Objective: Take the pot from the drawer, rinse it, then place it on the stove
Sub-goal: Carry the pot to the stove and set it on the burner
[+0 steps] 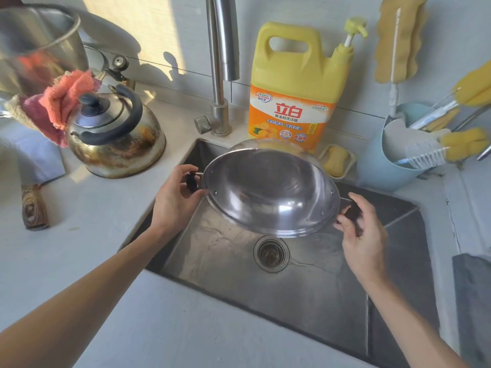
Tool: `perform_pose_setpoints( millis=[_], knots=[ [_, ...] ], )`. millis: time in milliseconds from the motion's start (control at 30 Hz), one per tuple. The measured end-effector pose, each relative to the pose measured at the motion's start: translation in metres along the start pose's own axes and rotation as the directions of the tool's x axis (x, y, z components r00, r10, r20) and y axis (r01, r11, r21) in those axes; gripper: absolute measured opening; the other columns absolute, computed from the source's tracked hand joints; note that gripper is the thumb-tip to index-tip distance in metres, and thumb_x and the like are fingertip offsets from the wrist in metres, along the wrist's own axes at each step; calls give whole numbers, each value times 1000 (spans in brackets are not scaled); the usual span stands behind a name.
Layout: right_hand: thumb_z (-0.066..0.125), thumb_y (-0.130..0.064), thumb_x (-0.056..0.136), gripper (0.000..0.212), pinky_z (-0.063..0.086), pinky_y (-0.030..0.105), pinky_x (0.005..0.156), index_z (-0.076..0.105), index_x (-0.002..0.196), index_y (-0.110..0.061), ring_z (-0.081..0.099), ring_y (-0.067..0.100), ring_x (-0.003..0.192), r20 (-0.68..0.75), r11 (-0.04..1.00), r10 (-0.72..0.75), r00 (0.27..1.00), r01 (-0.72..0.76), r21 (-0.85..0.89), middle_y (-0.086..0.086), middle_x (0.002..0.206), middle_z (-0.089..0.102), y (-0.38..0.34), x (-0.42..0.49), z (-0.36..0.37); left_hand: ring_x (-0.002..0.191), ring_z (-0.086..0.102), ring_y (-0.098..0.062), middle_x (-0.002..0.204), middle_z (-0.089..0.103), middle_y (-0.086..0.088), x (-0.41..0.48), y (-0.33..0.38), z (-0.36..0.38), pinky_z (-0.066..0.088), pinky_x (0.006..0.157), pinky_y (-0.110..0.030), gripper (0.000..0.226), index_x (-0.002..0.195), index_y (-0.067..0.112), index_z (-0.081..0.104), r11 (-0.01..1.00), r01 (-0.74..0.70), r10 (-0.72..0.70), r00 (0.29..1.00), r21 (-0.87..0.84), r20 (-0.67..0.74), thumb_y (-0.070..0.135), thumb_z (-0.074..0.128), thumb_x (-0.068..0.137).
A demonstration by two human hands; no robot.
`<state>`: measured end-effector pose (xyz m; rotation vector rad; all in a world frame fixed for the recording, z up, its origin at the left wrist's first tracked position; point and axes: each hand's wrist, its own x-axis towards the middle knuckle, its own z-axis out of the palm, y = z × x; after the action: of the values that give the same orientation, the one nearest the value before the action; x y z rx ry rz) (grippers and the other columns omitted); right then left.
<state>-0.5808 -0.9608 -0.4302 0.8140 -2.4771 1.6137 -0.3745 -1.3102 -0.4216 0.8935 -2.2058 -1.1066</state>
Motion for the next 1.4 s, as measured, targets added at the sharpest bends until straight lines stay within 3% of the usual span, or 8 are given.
perform_pose_setpoints(
  millis=[300, 400, 533, 633, 733, 1167, 1300, 1400],
  knots=[
    [67, 2, 99, 65, 69, 40, 76, 51, 155, -27, 76, 7, 89, 407, 862, 450, 795, -505, 32, -7, 111, 70, -22, 19, -27, 98, 71, -19, 112, 75, 1, 13, 16, -45, 60, 92, -43, 78, 140, 45, 66, 974, 96, -159, 935, 206, 316, 73, 83, 69],
    [67, -6, 102, 56, 68, 50, 75, 55, 154, -21, 76, 23, 82, 419, 824, 503, 756, -565, 31, 13, 111, 76, -33, 30, -45, 105, 72, -15, 116, 75, 2, 14, 35, -61, 61, 89, -35, 75, 149, 33, 62, 972, 202, -235, 892, 124, 387, 52, 88, 82],
    [65, -13, 104, 49, 58, 38, 54, 56, 152, -20, 65, 29, 57, 406, 831, 496, 767, -555, 32, 15, 86, 78, -68, 33, -75, 107, 76, -20, 121, 80, 2, 3, 60, -84, 62, 80, -30, 49, 143, 30, 69, 935, 354, -309, 841, -19, 444, 36, 81, 96],
    [63, -14, 105, 50, 53, 37, 52, 53, 154, -20, 68, 29, 56, 416, 842, 498, 761, -539, -23, 14, 101, 79, -106, 33, -102, 104, 73, -30, 126, 80, -11, -9, 91, -100, 63, 94, -49, 41, 138, 25, 74, 883, 433, -312, 830, -182, 462, 28, 79, 98],
    [60, -14, 107, 53, 54, 35, 52, 48, 158, -21, 70, 28, 59, 418, 859, 471, 777, -511, -18, 10, 115, 76, -141, 33, -131, 99, 68, -26, 131, 78, -13, -14, 131, -112, 61, 73, -28, 45, 145, 20, 67, 838, 433, -290, 869, -332, 402, 18, 75, 101],
    [59, -12, 106, 43, 51, 34, 47, 58, 148, -21, 65, 22, 51, 11, 834, 552, 834, -552, 20, 13, 93, 71, -233, -41, -275, 94, 75, -32, 113, 74, -24, 10, 279, -89, 67, 73, -26, 37, 143, 15, 68, 925, 231, 46, 720, -302, 693, 6, 64, 107],
    [59, -10, 106, 39, 57, 65, 63, 60, 144, -17, 57, 23, 48, -141, 788, 615, 776, -606, 104, 5, 75, 66, -236, -100, -332, 80, 79, -21, 107, 76, -30, -7, 330, -43, 68, 73, -29, 32, 131, 13, 76, 920, 193, 154, 625, -342, 765, 6, 72, 100],
    [60, -12, 106, 44, 51, 38, 48, 57, 149, -16, 62, 27, 53, -327, 770, 623, 710, -632, 94, 8, 82, 69, -255, -166, -390, 91, 77, -29, 124, 76, -28, -39, 380, 10, 67, 82, -31, 36, 129, 13, 79, 911, 191, 238, 479, -365, 845, 14, 80, 92]
  ],
)
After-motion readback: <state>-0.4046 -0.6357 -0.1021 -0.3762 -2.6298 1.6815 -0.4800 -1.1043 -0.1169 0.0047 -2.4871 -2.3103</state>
